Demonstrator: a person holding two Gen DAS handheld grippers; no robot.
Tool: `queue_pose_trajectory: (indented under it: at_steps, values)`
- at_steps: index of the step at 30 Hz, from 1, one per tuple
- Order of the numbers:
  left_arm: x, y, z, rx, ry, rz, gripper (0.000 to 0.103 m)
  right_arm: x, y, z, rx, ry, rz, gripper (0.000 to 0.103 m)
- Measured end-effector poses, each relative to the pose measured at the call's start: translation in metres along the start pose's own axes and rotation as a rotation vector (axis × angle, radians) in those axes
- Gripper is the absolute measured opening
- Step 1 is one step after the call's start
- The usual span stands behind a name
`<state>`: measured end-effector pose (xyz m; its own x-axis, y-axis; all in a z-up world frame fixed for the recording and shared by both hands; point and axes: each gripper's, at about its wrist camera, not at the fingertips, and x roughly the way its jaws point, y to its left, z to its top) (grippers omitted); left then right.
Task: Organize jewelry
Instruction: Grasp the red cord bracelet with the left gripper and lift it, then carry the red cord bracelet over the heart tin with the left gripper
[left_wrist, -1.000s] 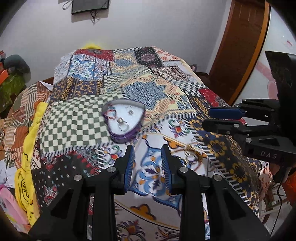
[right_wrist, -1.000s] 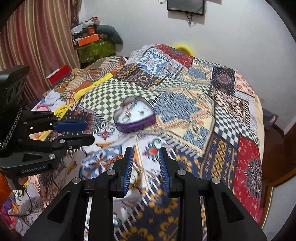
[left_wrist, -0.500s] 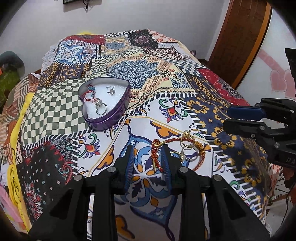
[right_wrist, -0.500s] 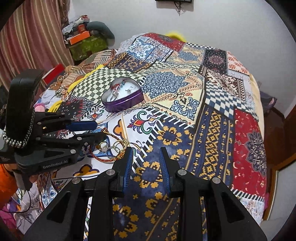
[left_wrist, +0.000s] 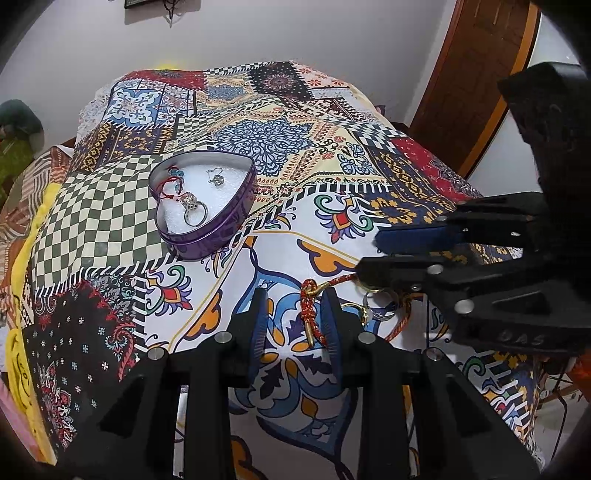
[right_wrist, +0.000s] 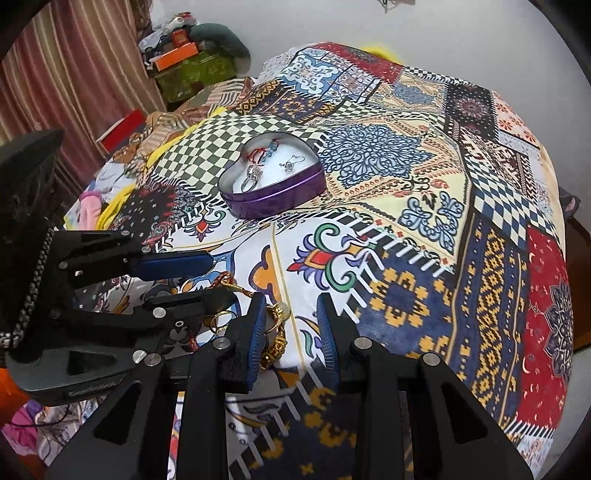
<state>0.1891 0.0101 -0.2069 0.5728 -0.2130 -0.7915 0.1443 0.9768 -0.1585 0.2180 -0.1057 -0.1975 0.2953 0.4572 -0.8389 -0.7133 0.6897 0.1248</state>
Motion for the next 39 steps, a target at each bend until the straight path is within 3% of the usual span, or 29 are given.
queue_pose_trajectory:
  at_steps: [2, 8, 12, 26, 39]
  values:
    - [0.001, 0.002, 0.0, -0.008, 0.0, -0.004, 0.029, 0.0, 0.0, -0.001, -0.002, 0.004, 0.031, 0.009]
    - [0.006, 0.011, 0.005, -0.071, -0.007, -0.029, 0.019, -0.008, -0.003, -0.004, 0.008, -0.026, 0.012, 0.007]
    - [0.004, 0.013, 0.007, -0.092, -0.01, -0.037, 0.007, -0.022, -0.012, -0.003, 0.047, -0.063, 0.003, 0.007]
    - [-0.044, -0.015, 0.016, -0.011, -0.121, -0.005, 0.006, -0.057, -0.017, -0.002, 0.075, -0.145, -0.034, 0.007]
    - [-0.083, 0.005, 0.039, -0.026, -0.24, 0.046, 0.006, -0.069, -0.007, 0.027, 0.059, -0.216, -0.018, 0.007]
